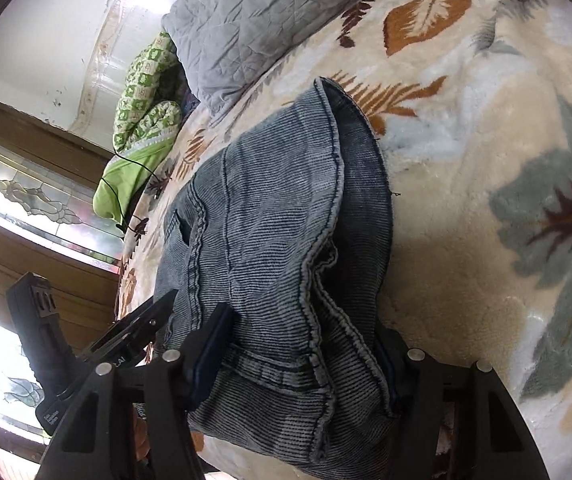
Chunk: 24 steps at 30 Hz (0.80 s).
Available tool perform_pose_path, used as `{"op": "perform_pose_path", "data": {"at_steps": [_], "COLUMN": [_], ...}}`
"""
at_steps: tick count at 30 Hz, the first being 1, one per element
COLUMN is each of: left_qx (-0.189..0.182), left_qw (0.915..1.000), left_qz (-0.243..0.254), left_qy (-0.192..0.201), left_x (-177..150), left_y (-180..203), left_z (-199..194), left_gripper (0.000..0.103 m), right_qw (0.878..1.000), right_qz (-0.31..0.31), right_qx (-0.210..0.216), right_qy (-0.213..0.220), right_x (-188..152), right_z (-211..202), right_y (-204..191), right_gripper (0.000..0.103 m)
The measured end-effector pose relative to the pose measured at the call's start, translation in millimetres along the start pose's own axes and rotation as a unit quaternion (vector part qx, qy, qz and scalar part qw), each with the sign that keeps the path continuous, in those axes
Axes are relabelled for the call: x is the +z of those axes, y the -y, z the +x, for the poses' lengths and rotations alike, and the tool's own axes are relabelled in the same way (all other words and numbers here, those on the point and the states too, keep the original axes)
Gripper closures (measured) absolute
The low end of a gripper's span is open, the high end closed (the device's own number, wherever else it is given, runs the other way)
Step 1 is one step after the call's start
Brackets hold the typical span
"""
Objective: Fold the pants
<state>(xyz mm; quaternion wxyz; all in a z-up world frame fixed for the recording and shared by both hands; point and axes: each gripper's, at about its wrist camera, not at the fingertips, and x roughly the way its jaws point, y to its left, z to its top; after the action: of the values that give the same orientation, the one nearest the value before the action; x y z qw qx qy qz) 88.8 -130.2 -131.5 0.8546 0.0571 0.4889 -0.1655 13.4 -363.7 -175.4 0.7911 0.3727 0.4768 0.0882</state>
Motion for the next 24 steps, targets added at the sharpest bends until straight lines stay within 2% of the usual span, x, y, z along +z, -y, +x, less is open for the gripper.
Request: {"op": "perform_pose_path", "data": {"at_steps": [5, 12, 18, 21, 24], "left_qx": [0.003, 0.005, 0.002, 0.0, -0.001], "left_qw": [1.0, 0.9998, 0.9997, 0.9995, 0.9995], "left_qz": [0.005, 0.017, 0.015, 0.014, 0.025], "left_qy": [0.003, 0.01, 0.019, 0.028, 0.017], "left_x": [-0.9, -0.3, 3.9, 7.4, 7.5], "left_y": [0.5, 4.1, 2.1, -1.1, -3.3], "left_z": [-0.8, -6.4, -14.4, -19.5, -13.1], "left_gripper": [0.051, 0.062, 0.074, 0.08, 0.079], "right_qw": [1.0, 0.999, 0.994, 0.99, 0.991], "right_qz": [-0.009, -0.036, -0.093, -0.118, -0.111], "right_qx": [-0.005, -0.019, -0.04, -0.042, -0.064], "right_qy": [0.003, 0.014, 0.045, 0.061, 0.041], "right_x": [-0.6, -3.4, -8.7, -11.1, -9.9], "right_z": [-0.3, -2.4, -8.6, -12.3, -3.7], "right_y": [-4.2, -13.8, -35.9, -45.4, -40.2], "right_gripper": [0.038, 0.044, 0.054, 0.055, 0.055]}}
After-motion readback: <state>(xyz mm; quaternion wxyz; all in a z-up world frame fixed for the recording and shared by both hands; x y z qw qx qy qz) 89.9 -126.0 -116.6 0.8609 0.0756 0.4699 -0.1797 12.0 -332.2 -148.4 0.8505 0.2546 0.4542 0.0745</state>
